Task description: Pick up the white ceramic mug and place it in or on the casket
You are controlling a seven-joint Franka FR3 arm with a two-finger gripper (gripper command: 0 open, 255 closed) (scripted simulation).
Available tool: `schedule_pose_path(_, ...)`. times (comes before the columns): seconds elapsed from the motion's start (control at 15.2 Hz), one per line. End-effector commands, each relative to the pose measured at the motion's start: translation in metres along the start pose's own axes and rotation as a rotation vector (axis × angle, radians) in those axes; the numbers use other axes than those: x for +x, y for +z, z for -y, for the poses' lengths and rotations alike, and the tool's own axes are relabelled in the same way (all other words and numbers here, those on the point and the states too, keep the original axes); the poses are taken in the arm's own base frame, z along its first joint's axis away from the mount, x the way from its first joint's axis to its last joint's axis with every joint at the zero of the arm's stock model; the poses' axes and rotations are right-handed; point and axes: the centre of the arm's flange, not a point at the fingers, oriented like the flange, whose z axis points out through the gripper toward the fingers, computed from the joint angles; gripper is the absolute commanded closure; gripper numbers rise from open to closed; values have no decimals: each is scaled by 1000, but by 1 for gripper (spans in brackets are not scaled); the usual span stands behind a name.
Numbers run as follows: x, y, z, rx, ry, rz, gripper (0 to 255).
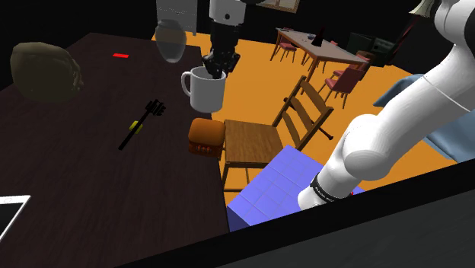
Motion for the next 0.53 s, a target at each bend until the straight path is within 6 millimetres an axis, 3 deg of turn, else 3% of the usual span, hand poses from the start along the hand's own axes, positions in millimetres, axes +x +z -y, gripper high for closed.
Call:
schedule_pose_path(0.0,-4,10,2,0,1,0,255)
schedule_pose_path(0.46,-3,47,2,0,1,0,255)
